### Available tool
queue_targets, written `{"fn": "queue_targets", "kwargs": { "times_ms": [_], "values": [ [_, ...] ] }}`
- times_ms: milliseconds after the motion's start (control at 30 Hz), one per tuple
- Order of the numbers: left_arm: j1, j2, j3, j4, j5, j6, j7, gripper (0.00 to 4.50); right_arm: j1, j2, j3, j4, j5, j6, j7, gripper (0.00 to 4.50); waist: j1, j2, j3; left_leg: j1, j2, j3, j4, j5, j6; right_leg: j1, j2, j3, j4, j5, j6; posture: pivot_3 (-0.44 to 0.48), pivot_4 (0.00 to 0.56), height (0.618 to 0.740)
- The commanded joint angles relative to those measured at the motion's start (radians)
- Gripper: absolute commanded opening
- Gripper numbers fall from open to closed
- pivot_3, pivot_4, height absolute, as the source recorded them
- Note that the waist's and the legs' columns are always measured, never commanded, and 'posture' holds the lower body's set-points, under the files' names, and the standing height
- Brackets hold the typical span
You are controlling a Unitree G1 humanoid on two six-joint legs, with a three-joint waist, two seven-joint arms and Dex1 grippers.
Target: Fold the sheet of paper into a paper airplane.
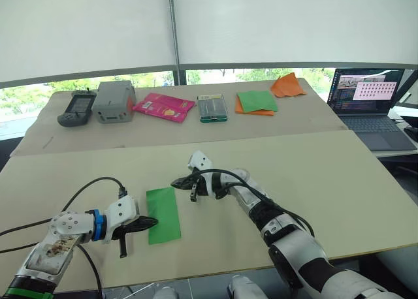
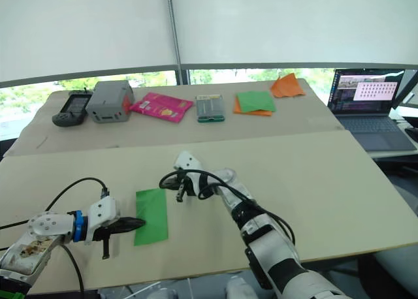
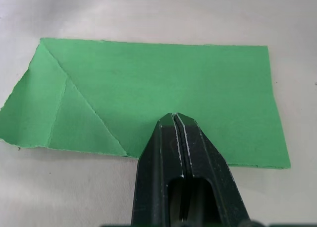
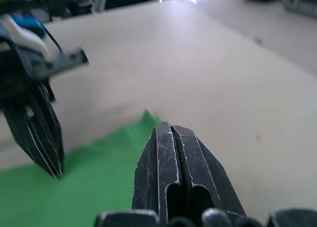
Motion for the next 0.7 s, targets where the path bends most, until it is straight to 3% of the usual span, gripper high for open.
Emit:
{"fn": "queue_targets", "kwargs": {
  "times_ms": [33,333,700],
  "values": [
    [0.018,0.012,-0.034,0.029,0.045,0.009,-0.004,0.0,-0.019,0.014,0.014,0.034,-0.035,-0.039,-0.022,0.02,0.0,0.0,0.0,0.0,0.0,0.0,0.0,0.0,0.0,0.0,0.0,0.0,0.0,0.0,0.0,0.0,0.15,0.74],
    [0.041,0.02,-0.019,0.01,0.043,0.01,0.004,0.0,-0.059,0.035,0.035,0.233,-0.136,-0.093,-0.106,0.02,-0.002,-0.001,0.001,0.0,0.0,0.0,0.0,0.0,0.0,-0.001,0.0,0.0,0.0,0.0,0.0,0.0,0.15,0.74],
    [0.051,0.027,-0.012,0.0,0.041,0.008,0.013,0.0,-0.018,0.041,0.066,0.255,-0.183,-0.085,-0.046,0.02,-0.009,0.0,0.0,0.001,0.0,0.0,0.0,0.0,0.0,0.0,0.0,0.0,0.001,-0.001,0.0,0.0,0.15,0.74]
  ]
}}
